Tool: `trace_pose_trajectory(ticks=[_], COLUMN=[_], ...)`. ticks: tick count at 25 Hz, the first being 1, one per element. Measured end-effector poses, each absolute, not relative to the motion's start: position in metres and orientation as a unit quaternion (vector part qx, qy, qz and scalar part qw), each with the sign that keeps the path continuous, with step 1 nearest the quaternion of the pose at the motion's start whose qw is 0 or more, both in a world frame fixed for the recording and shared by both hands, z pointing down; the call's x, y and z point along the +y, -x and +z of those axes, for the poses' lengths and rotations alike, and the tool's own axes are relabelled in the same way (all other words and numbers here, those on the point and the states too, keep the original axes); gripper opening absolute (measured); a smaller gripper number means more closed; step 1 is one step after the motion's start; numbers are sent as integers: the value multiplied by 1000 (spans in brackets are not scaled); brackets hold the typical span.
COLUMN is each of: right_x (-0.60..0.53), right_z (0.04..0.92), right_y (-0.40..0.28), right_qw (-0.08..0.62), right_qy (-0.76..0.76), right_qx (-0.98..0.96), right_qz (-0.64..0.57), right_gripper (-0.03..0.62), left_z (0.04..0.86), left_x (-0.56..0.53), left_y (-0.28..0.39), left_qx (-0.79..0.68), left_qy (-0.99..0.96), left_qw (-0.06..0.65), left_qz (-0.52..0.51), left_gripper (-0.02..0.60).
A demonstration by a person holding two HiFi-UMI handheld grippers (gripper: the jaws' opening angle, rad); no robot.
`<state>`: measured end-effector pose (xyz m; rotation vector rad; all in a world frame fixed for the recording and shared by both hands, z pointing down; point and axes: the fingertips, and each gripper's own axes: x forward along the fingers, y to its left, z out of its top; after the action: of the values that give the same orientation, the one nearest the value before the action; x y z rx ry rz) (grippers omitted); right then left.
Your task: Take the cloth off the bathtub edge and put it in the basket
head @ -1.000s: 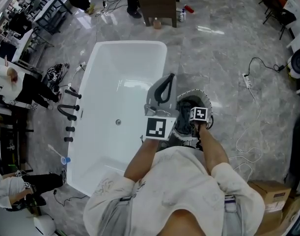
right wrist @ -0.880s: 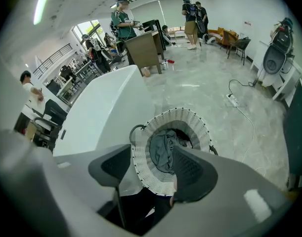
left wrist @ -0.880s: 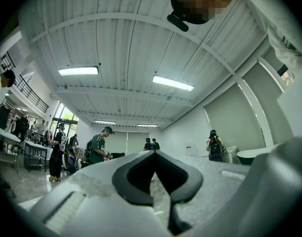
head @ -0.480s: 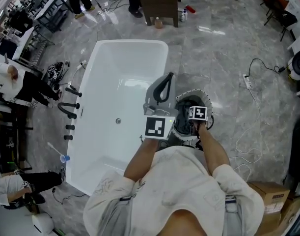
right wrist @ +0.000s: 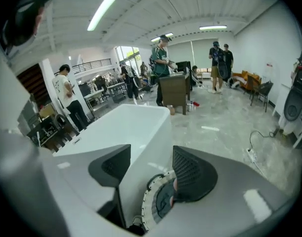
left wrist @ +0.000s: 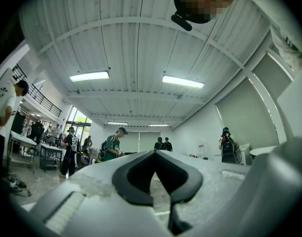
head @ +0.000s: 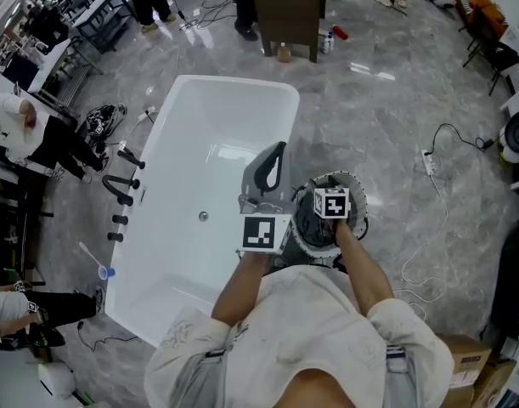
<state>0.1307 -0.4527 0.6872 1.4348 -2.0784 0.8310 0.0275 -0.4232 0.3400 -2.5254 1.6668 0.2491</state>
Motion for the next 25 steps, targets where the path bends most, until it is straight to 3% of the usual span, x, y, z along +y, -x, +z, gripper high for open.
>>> trace_pose_trajectory(ticks=[12, 25], right_x=[-480, -433], right_z=[504, 377], right_y=[-20, 122], right_qw=[128, 15], right_qy=[-457, -306], right_qx=[-874, -952], right_qz=[101, -2], right_gripper=[270, 268], left_z=[332, 329], left_x=[-408, -351], left_y=[61, 197], left_qx=[631, 753], left_qy=[769, 651], left_qw=[72, 88], left_qz=[74, 42], left_gripper=[0, 0])
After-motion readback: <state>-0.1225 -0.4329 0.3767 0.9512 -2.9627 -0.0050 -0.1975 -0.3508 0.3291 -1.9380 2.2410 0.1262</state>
